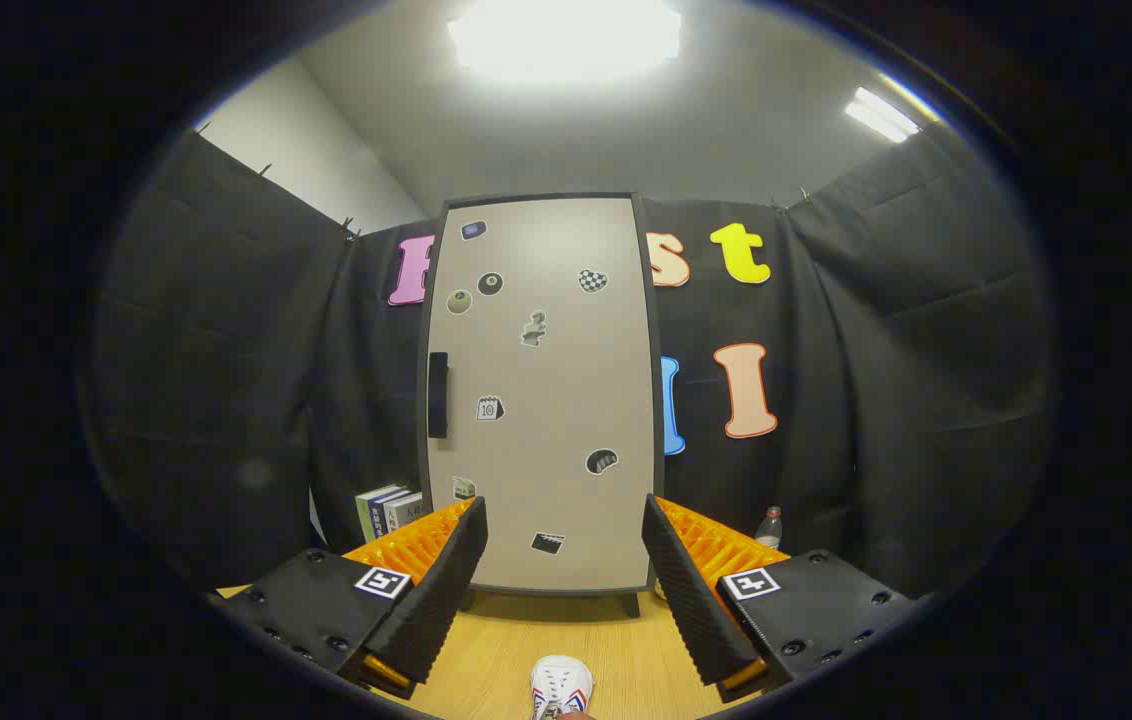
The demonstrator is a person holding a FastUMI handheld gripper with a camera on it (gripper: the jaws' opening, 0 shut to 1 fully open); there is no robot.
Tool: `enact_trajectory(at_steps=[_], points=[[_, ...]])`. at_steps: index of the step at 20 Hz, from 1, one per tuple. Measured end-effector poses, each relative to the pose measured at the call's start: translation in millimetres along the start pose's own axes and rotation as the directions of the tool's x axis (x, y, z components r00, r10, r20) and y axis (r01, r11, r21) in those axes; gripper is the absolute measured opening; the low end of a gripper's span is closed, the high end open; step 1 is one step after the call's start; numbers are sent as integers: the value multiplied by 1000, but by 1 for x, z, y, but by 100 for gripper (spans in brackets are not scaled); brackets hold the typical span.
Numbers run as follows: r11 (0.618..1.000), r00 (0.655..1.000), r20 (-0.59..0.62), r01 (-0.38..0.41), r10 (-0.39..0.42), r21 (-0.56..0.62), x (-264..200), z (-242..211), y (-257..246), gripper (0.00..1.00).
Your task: Open the shoe cabinet door, grab the shoes and put them into the shoe cabinet, then close the shoe cabinet door.
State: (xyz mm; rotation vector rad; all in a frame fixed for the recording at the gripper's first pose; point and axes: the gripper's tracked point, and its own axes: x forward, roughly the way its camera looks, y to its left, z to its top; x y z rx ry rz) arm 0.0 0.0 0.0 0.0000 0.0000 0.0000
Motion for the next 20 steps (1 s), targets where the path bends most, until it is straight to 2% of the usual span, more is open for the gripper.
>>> enact_trajectory(at_steps=[20], points=[[1000, 1000, 6, -15, 15, 0, 9, 2, 4, 97]])
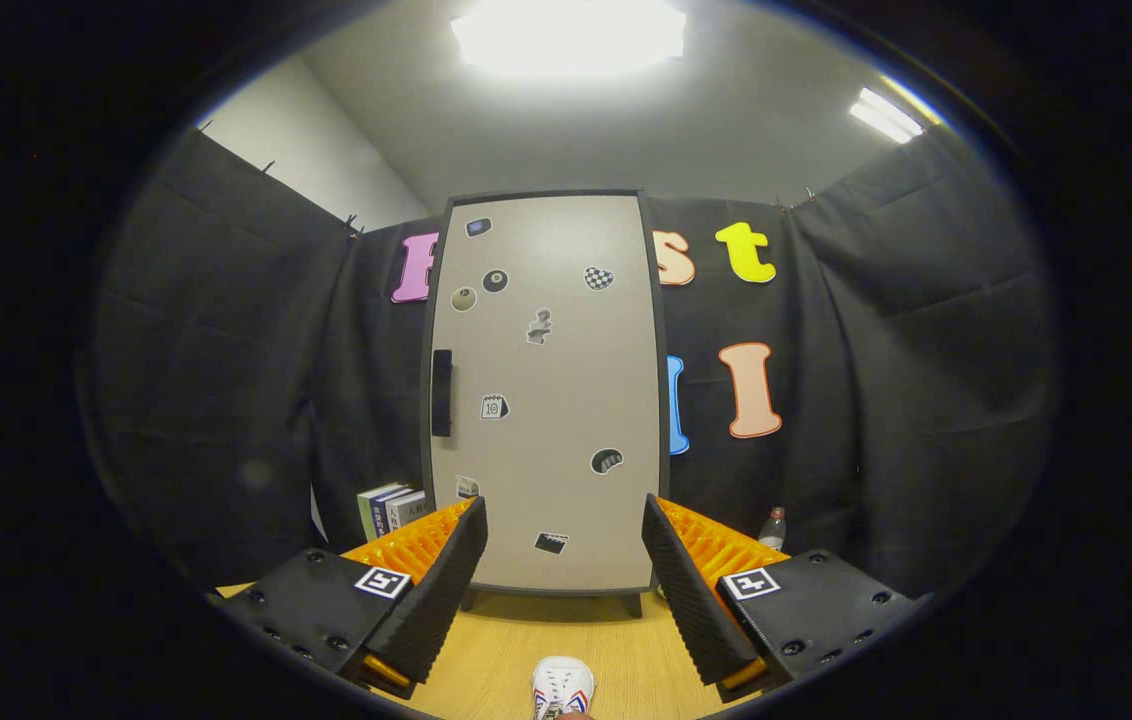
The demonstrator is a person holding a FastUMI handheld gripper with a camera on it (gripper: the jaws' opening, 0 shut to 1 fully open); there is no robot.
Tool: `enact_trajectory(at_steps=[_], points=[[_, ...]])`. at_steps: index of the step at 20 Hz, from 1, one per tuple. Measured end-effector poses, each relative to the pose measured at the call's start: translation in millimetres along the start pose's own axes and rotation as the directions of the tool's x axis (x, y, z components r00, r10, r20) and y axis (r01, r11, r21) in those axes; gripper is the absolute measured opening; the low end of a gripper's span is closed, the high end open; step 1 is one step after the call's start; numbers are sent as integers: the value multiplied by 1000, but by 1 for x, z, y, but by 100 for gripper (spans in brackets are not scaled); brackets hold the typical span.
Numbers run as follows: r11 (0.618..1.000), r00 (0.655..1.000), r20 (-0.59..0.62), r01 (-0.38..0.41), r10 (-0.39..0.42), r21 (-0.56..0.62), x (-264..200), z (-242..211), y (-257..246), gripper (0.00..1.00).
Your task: Open the shoe cabinet door, grab the shoes and put them into the shoe cabinet, then close the shoe cabinet door.
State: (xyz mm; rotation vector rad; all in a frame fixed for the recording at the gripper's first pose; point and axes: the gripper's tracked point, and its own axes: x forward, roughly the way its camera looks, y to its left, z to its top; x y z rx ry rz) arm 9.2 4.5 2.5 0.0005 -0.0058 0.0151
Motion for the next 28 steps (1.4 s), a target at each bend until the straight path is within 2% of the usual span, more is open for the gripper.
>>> enact_trajectory(at_steps=[5, 13, 19, 28], points=[[1000, 1000, 18, -15, 16, -20, 28, 13, 15, 97], [996, 995, 45, -87, 87, -8, 102, 41, 73, 97], [988, 988, -12, -152, 152, 12, 163, 35, 118, 97], [982, 982, -38, -186, 187, 22, 241, 27, 163, 97]])
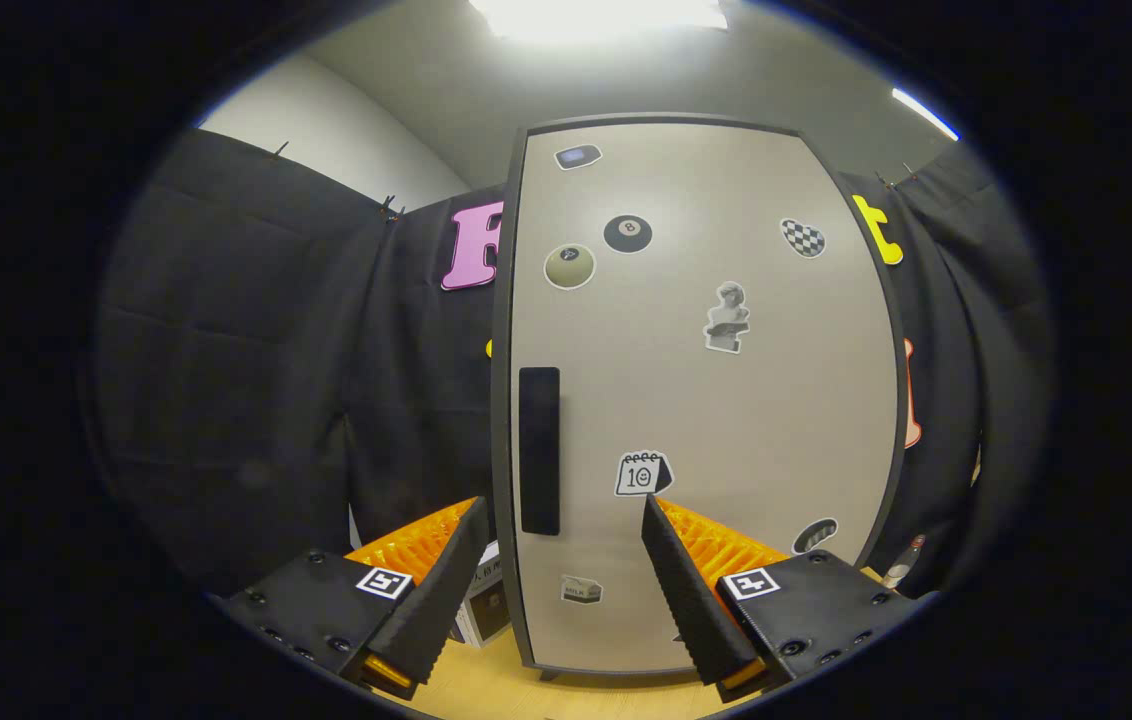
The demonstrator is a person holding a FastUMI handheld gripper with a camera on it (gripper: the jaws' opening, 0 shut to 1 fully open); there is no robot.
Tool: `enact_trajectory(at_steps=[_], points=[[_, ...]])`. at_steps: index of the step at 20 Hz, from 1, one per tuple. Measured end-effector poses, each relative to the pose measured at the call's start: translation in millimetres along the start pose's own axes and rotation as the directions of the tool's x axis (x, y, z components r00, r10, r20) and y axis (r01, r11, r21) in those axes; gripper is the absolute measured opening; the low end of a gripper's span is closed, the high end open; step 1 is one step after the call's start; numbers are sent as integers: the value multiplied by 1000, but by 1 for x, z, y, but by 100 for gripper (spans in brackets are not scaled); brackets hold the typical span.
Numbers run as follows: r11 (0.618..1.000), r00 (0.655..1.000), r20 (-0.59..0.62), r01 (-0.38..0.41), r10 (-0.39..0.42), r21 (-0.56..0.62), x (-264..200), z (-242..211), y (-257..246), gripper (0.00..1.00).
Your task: Open the shoe cabinet door, grab the shoes and put them into the shoe cabinet, then close the shoe cabinet door.
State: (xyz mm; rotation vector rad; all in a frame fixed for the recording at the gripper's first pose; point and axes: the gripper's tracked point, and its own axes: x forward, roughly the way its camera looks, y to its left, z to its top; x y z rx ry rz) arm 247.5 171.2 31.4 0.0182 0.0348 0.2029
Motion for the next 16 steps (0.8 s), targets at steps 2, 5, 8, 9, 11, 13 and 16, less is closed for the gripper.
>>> enact_trajectory(at_steps=[2, 5, 8, 9, 11, 13, 16], points=[[1000, 1000, -12, -17, 17, 6, 17, -3, 8, 97], [1000, 999, -45, -17, 16, -23, 39, -15, 13, 97], [999, 998, -64, 0, -3, -43, 57, -25, 12, 95], [999, 997, -77, 2, -6, -41, 62, -28, 11, 92], [1000, 995, -104, 11, -13, -24, 74, -35, 8, 88], [1000, 993, -115, 17, -17, 3, 82, -37, 7, 88], [999, 992, -119, 34, -31, 26, 90, -35, 5, 63]])
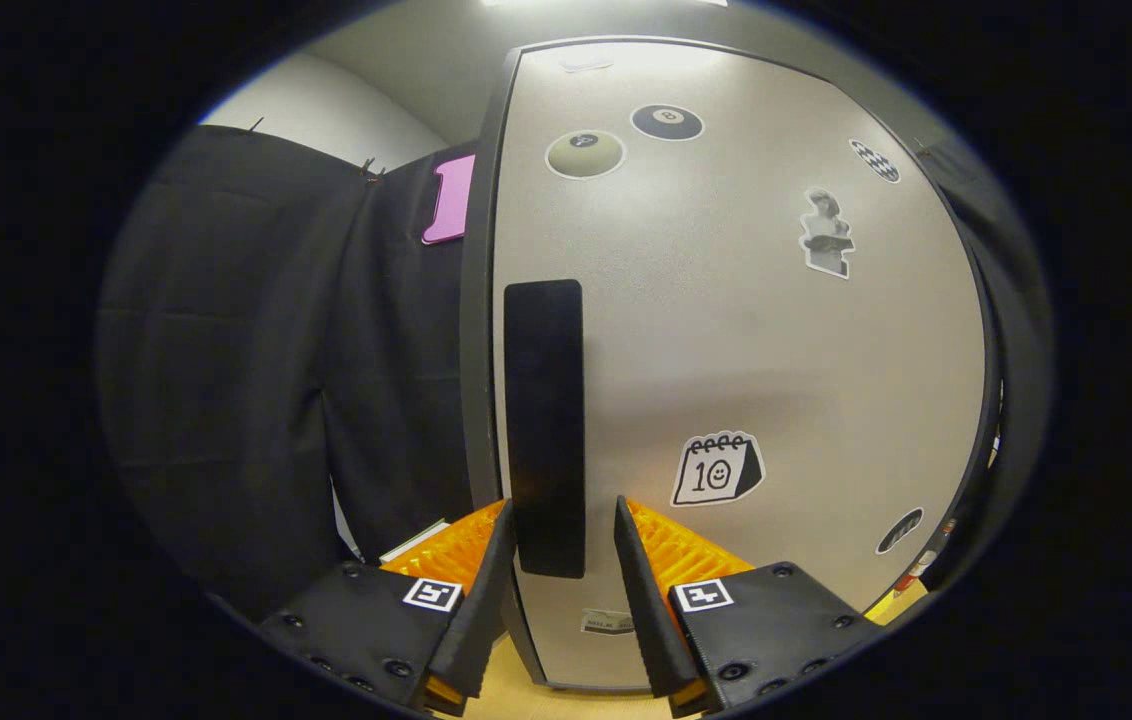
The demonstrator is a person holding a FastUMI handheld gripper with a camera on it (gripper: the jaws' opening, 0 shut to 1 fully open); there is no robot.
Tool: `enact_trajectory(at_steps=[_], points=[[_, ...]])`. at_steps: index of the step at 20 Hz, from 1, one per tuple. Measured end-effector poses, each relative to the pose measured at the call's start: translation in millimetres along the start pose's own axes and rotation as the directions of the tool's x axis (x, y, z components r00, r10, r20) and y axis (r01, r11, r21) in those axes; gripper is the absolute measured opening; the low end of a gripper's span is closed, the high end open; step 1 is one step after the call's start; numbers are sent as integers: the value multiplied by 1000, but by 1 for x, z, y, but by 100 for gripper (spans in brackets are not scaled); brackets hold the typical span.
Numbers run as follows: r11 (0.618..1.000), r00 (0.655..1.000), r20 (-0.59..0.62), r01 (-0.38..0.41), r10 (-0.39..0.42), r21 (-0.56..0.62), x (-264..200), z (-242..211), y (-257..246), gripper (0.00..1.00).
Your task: Open the shoe cabinet door, grab the shoes and put them into the shoe cabinet, then close the shoe cabinet door.
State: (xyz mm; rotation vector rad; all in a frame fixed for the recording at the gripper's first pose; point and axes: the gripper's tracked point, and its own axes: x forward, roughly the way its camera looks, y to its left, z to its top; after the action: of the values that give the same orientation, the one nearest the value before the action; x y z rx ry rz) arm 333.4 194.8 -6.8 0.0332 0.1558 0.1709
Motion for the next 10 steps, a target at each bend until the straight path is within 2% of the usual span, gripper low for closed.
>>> enact_trajectory(at_steps=[3, 4, 7, 10], points=[[1000, 1000, 18, -9, 9, 2, 0, 9, 5, 63], [1000, 1000, 15, -11, 11, -14, 2, 8, 7, 44], [999, 1000, 12, -4, 4, -45, 2, 9, 7, 35], [999, 999, -14, -32, 32, -16, 0, 7, 8, 14]])
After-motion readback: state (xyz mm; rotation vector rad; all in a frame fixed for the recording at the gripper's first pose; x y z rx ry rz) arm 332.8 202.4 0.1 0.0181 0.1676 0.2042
